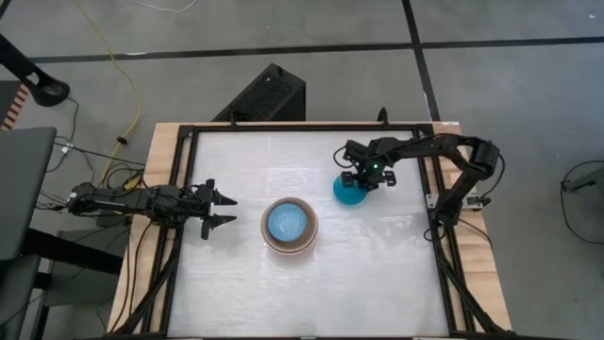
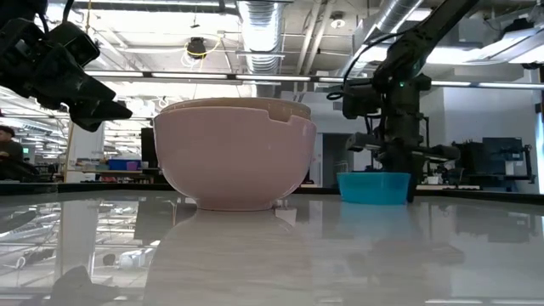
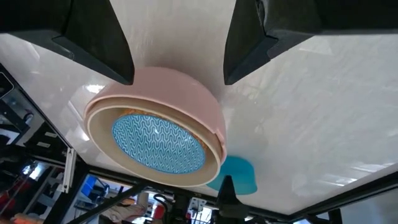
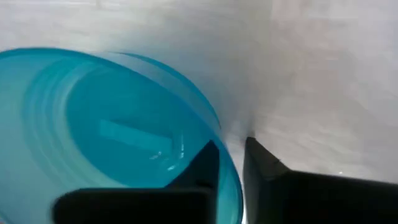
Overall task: Nest bowls inside each other by size order
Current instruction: Stack the transparent blue bowl on top of the blue bowl
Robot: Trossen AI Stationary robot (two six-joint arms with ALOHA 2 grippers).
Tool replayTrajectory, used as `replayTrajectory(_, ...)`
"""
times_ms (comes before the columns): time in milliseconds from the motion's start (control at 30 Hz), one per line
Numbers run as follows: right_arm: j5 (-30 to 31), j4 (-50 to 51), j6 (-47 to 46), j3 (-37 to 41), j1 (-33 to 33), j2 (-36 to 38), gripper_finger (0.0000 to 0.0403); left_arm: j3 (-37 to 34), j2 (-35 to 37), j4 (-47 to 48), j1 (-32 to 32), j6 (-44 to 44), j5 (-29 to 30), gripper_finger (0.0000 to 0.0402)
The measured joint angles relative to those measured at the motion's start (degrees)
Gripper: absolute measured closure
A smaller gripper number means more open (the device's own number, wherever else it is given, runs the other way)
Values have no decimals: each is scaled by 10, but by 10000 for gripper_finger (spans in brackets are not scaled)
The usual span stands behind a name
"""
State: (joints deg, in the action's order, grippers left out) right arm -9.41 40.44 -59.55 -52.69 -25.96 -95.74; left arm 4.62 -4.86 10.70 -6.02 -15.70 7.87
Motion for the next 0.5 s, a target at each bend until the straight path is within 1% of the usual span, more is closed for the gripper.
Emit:
replayTrajectory(67, 9, 0, 0, 1, 1, 4, 383, 0, 0, 0, 0, 0, 0, 164)
replayTrajectory(133, 9, -2, 1, 1, 0, 12, 396, 0, 0, 0, 0, 0, 0, 164)
replayTrajectory(333, 14, -16, -3, 1, -3, 59, 403, 0, 0, 1, 0, 0, 0, 164)
replayTrajectory(500, 27, -11, -14, -17, 4, 98, 403, 0, 0, 1, 0, 5, 0, 164)
